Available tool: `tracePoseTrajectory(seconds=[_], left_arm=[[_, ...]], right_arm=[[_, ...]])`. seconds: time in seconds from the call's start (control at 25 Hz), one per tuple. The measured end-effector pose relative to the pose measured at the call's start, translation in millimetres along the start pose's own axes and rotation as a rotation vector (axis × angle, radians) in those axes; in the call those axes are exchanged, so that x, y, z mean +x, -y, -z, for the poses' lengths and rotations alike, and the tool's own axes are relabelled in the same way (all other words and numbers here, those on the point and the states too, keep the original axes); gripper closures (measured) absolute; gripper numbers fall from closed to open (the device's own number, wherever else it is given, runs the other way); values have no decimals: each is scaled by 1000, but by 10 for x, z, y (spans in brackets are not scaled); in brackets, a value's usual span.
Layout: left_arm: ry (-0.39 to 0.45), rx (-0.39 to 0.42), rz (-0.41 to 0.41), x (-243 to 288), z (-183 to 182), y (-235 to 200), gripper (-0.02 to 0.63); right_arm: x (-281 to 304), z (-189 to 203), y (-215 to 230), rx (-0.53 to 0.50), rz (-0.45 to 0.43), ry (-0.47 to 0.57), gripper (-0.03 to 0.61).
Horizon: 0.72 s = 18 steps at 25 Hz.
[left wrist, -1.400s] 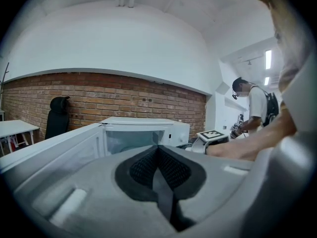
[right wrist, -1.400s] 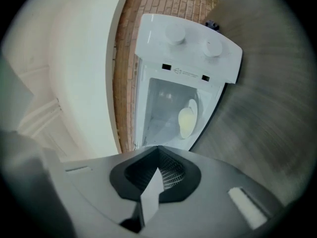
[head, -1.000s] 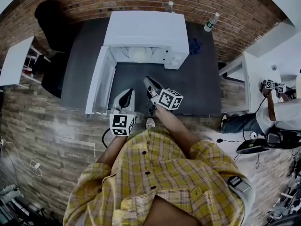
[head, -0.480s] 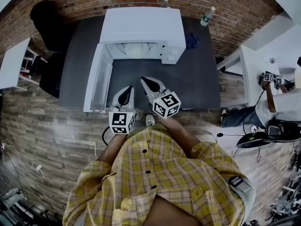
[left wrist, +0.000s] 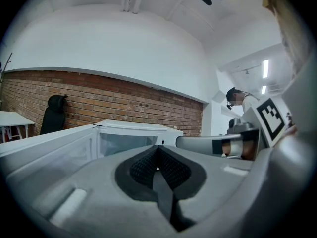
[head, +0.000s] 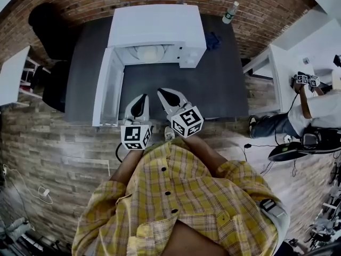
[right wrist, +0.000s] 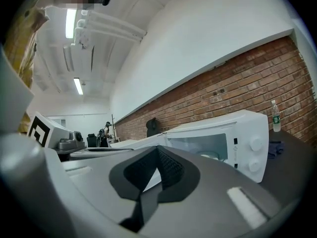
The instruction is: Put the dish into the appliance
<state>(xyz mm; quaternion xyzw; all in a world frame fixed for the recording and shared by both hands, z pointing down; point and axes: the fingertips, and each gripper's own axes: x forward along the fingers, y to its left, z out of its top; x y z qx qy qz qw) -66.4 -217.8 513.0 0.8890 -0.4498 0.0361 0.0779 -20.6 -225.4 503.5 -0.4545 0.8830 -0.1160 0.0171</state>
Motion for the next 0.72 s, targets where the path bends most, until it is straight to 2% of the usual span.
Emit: tracePoseTrajectory(seconds=[0.72], left_arm=[[11,31,4,101,-47,7,612]], right_arm=[[-26,-16,88,-42,22,-7,578]])
